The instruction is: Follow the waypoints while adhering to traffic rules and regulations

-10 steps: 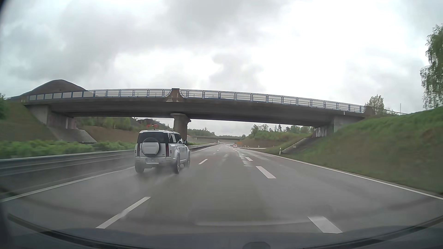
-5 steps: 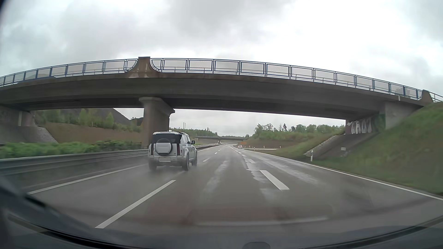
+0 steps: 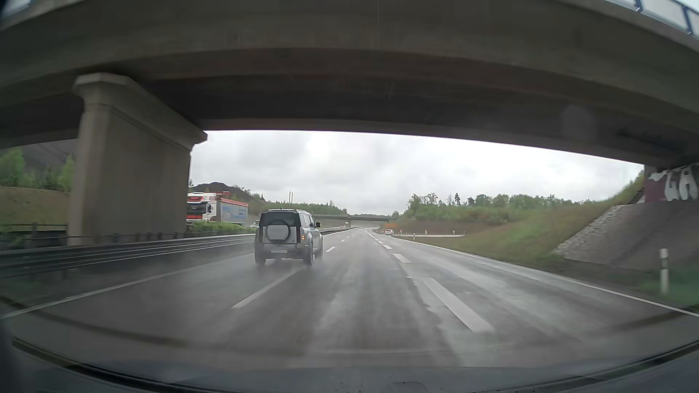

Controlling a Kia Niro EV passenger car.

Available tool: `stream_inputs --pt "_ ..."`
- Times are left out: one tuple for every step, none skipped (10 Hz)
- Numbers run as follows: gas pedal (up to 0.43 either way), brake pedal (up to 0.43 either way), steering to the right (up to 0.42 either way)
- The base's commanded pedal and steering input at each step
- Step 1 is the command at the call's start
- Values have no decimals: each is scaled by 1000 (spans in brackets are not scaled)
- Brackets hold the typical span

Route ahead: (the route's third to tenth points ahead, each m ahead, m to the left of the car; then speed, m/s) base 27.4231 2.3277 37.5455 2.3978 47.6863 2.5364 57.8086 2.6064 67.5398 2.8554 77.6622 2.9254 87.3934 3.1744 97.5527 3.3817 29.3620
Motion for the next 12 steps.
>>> stream_inputs --pt "287 0 -5" --pt "287 0 -5" --pt "287 0 -5" --pt "287 0 -5" --pt "287 0 -5" --pt "287 0 -5" --pt "287 0 -5" --pt "287 0 -4" --pt "287 0 -3" --pt "287 0 -3" --pt "287 0 -2" --pt "287 0 -2"
